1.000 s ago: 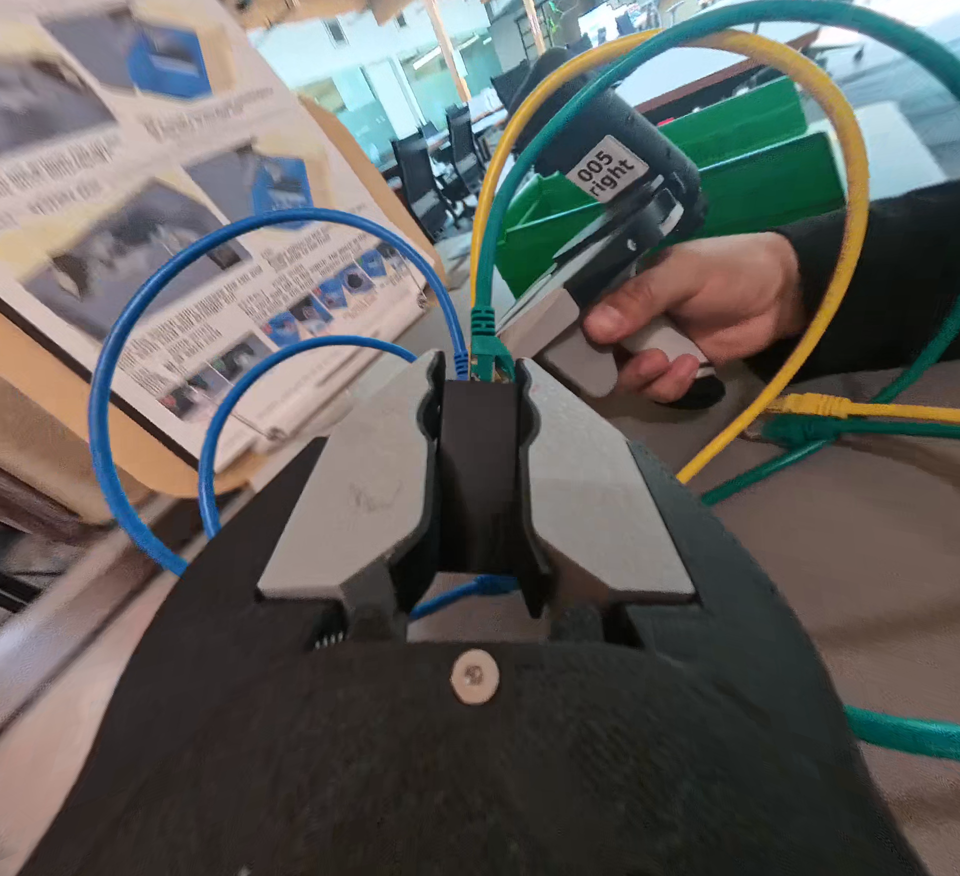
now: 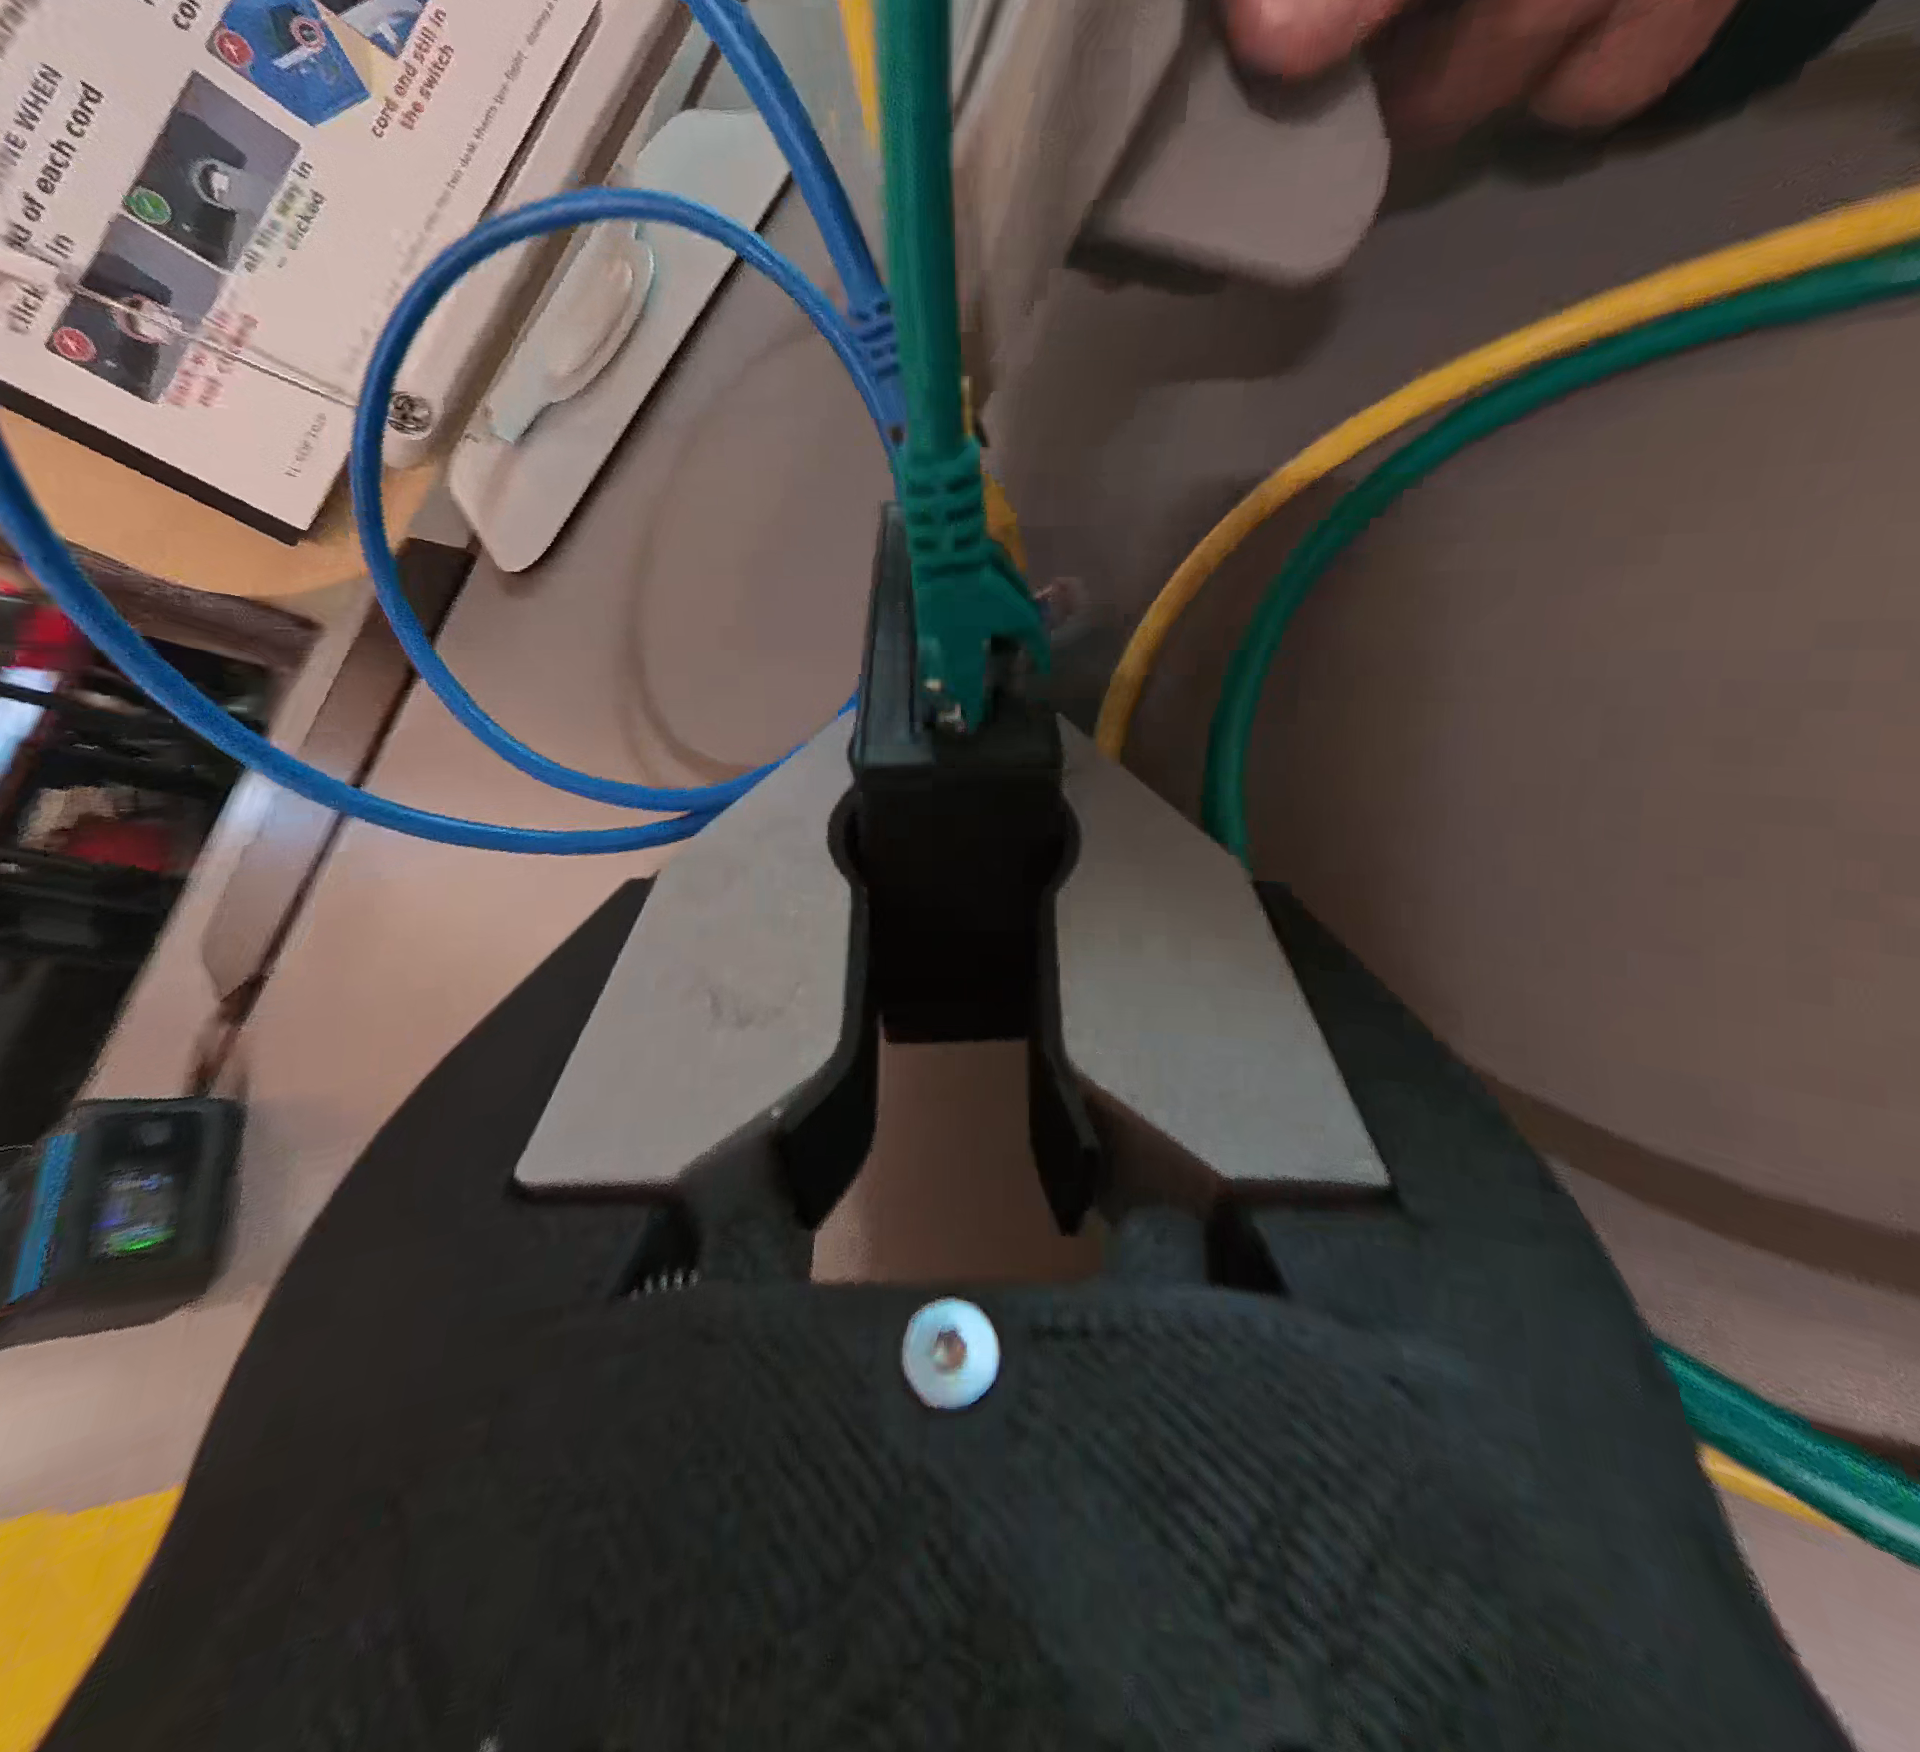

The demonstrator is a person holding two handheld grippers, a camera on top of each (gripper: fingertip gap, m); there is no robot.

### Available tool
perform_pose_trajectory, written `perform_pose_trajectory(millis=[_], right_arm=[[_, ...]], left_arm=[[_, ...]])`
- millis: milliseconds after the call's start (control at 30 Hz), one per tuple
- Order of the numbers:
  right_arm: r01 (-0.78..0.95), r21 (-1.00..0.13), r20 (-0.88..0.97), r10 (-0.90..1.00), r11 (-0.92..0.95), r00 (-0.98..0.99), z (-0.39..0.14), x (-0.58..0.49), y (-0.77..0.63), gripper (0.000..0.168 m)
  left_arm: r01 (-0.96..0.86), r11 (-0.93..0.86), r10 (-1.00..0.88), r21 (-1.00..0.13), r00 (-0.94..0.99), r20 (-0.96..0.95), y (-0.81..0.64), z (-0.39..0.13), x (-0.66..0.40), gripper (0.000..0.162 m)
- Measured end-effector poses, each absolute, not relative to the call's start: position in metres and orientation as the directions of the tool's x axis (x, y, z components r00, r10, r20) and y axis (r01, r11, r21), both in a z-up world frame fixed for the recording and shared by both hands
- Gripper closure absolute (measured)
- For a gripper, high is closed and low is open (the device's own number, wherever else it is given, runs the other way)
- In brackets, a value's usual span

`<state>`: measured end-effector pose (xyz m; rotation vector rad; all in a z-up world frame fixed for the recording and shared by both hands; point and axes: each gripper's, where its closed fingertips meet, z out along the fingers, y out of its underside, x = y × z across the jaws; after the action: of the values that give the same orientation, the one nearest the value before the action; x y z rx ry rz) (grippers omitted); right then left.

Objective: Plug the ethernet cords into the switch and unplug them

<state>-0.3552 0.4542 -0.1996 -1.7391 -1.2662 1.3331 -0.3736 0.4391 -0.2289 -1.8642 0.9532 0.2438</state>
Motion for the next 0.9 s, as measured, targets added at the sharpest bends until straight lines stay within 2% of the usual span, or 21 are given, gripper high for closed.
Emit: perform_pose_trajectory(millis=[100, 167, 233, 367, 533, 667, 900], right_arm=[[0.344, -0.871, -0.373, 0.928, -0.351, 0.002, -0.197, -0.351, 0.448, 0.158], [0.365, -0.87, -0.359, 0.933, -0.332, -0.007, -0.198, -0.351, 0.445, 0.157], [0.394, -0.863, -0.344, 0.939, -0.316, -0.001, -0.204, -0.353, 0.444, 0.156], [0.427, -0.834, -0.381, 0.925, -0.35, 0.014, -0.214, -0.352, 0.445, 0.158], [0.398, -0.821, -0.441, 0.897, -0.409, 0.013, -0.211, -0.351, 0.449, 0.158], [0.459, -0.795, -0.424, 0.904, -0.397, 0.048, -0.223, -0.351, 0.449, 0.158], [0.439, -0.821, -0.397, 0.918, -0.364, 0.018, -0.218, -0.355, 0.442, 0.158]], left_arm=[[-0.531, -0.316, -0.579, -0.786, 0.765, -0.284, 0.429, -0.226, -0.363, 0.136], [-0.403, -0.418, -0.584, -0.814, 0.806, -0.099, 0.424, -0.223, -0.359, 0.135], [-0.32, -0.412, -0.564, -0.853, 0.825, -0.037, 0.426, -0.212, -0.358, 0.136], [-0.401, -0.321, -0.572, -0.858, 0.804, -0.162, 0.434, -0.206, -0.351, 0.136], [-0.491, -0.116, -0.567, -0.863, 0.746, -0.348, 0.434, -0.205, -0.35, 0.136], [-0.628, -0.08, -0.527, -0.774, 0.686, -0.502, 0.431, -0.215, -0.361, 0.133], [-0.503, -0.154, -0.572, -0.85, 0.747, -0.339, 0.438, -0.211, -0.364, 0.134]])
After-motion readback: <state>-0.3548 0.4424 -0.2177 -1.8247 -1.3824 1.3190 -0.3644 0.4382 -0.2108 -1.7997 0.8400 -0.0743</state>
